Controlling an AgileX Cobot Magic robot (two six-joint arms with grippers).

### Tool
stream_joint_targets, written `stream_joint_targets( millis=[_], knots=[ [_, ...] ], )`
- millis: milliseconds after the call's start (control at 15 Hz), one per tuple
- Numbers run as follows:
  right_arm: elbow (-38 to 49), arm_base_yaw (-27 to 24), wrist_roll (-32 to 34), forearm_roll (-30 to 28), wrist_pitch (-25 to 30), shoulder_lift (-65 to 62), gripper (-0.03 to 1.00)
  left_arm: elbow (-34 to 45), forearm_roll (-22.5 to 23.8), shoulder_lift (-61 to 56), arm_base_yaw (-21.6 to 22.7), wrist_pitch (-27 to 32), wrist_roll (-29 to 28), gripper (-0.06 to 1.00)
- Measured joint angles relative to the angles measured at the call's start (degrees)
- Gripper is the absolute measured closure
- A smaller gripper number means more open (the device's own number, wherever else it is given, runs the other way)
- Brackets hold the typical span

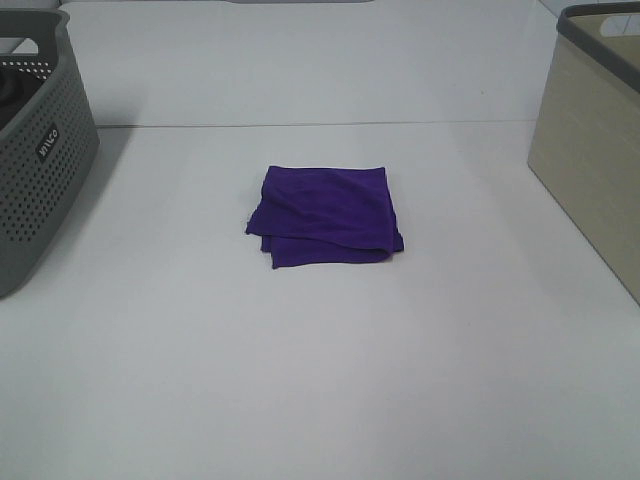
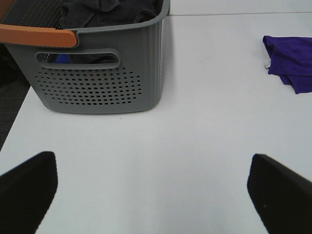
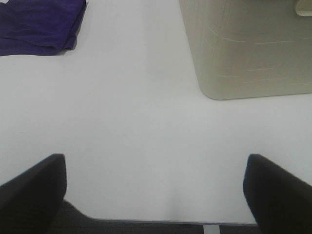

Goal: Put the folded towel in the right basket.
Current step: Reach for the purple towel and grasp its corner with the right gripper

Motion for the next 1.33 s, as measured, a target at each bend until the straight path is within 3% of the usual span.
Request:
stream_joint_targets(
  millis=[1200, 1333],
  knots=[
    [-0.3, 0.0, -1.6, 0.0, 0.3, 0.3, 0.02, 0.0, 0.0, 0.0, 0.0, 0.0, 0.0, -0.05],
    [-5.6, 0.0, -2.5, 0.0, 1.6, 9.4, 0.02, 0.0, 0.0, 0.0, 0.0, 0.0, 0.0, -0.05]
  ],
)
